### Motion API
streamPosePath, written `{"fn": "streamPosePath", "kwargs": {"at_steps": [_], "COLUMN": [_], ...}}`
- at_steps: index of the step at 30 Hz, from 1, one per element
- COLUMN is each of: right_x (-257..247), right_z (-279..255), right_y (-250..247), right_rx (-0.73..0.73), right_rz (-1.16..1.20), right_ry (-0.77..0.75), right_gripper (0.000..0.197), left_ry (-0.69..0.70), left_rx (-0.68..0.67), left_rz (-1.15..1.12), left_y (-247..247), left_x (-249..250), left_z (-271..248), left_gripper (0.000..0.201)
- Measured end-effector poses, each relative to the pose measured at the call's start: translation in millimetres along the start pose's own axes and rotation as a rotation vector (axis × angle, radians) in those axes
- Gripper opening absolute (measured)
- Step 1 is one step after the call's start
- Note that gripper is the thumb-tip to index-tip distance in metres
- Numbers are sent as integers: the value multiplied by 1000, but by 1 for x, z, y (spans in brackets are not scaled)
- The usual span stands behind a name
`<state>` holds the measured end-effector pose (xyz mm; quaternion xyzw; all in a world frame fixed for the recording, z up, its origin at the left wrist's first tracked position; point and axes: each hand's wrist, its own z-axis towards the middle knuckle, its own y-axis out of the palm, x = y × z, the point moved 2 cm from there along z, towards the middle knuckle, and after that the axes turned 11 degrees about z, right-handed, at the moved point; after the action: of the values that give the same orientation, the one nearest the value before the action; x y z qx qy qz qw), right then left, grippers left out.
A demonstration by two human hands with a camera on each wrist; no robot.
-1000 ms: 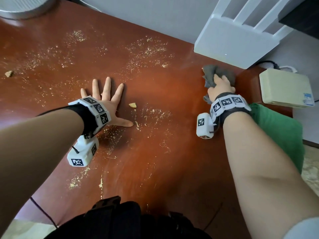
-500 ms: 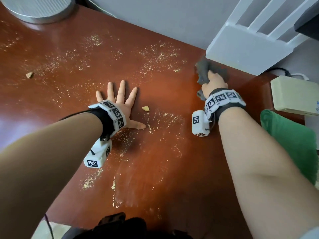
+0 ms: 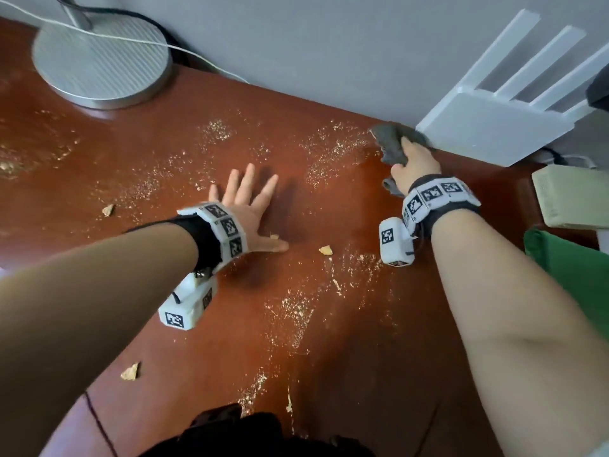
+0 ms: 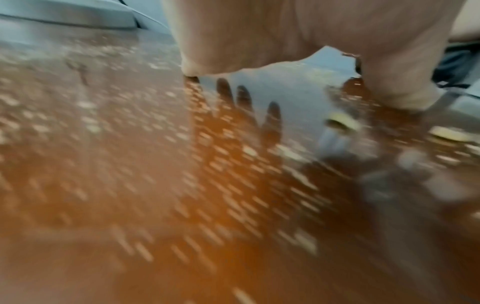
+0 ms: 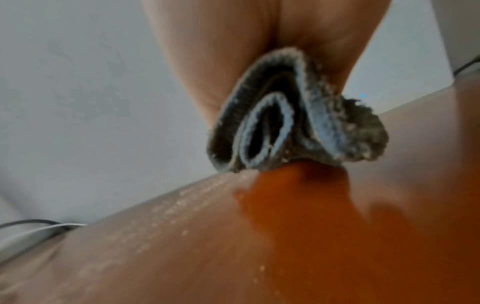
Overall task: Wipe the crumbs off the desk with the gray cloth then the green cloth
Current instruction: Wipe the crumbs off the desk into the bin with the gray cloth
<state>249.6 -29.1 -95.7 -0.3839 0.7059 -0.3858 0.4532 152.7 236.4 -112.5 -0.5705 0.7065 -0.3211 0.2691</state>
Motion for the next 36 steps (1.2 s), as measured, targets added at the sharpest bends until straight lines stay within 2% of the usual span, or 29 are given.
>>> {"fn": "streamPosePath", "kwargs": {"at_steps": [2, 4, 8, 9, 10, 12, 14, 16, 17, 18, 20, 23, 25, 26, 27, 29, 31, 32, 34, 35, 36], "right_x": [-4, -11, -34, -37, -41, -42, -40, -39, -39, -42, -52, -71, -79, -81, -83, -82, -72, -69, -68, -72, -78], "right_z": [9, 2, -45, -48, -44, -17, 20, 46, 51, 52, 38, -6, -29, -32, -28, -4, 32, 48, 66, 67, 64], "right_y": [13, 23, 43, 41, 34, 20, 9, 9, 13, 16, 25, 39, 37, 31, 23, 8, 3, 6, 17, 23, 28], "right_rx": [-84, -141, -393, -424, -387, -165, 6, -28, -74, -114, -194, -422, -599, -626, -592, -388, -153, -87, -112, -168, -213], "right_rz": [-70, -113, -159, -133, -79, 36, 30, -86, -145, -182, -200, -219, -203, -174, -112, 45, 126, 79, -98, -168, -212], "right_ry": [81, 33, -435, -491, -498, -406, -194, 30, 98, 102, -67, -498, -643, -652, -635, -529, -351, -250, -91, -63, -103], "right_gripper": [59, 65, 62, 61, 60, 58, 59, 60, 62, 63, 66, 64, 60, 58, 57, 56, 54, 53, 55, 58, 61], "left_ry": [-56, -73, -64, -65, -66, -69, -69, -64, -63, -63, -58, -54, -51, -50, -48, -48, -46, -46, -48, -48, -47], "left_rx": [-7, 3, -7, -15, -24, -37, -45, -51, -54, -58, -58, -54, -53, -50, -48, -47, -50, -50, -50, -51, -51], "left_rz": [21, 90, 158, 161, 163, 164, 170, 168, 165, 161, 157, 157, 162, 165, 166, 162, 153, 151, 149, 150, 151], "left_y": [-2, 0, 4, 3, 2, 1, 0, 1, 1, 1, 1, 0, 0, 1, 1, 1, 0, 0, 0, -1, 0], "left_x": [-23, -34, -34, -34, -34, -34, -33, -33, -34, -35, -36, -37, -37, -37, -37, -37, -37, -37, -37, -37, -37], "left_z": [10, 17, 22, 24, 24, 26, 27, 28, 28, 29, 29, 30, 31, 32, 32, 32, 32, 32, 32, 32, 32], "left_gripper": [112, 111, 113, 113, 114, 114, 115, 115, 115, 115, 116, 117, 117, 118, 118, 118, 118, 118, 118, 118, 119]}}
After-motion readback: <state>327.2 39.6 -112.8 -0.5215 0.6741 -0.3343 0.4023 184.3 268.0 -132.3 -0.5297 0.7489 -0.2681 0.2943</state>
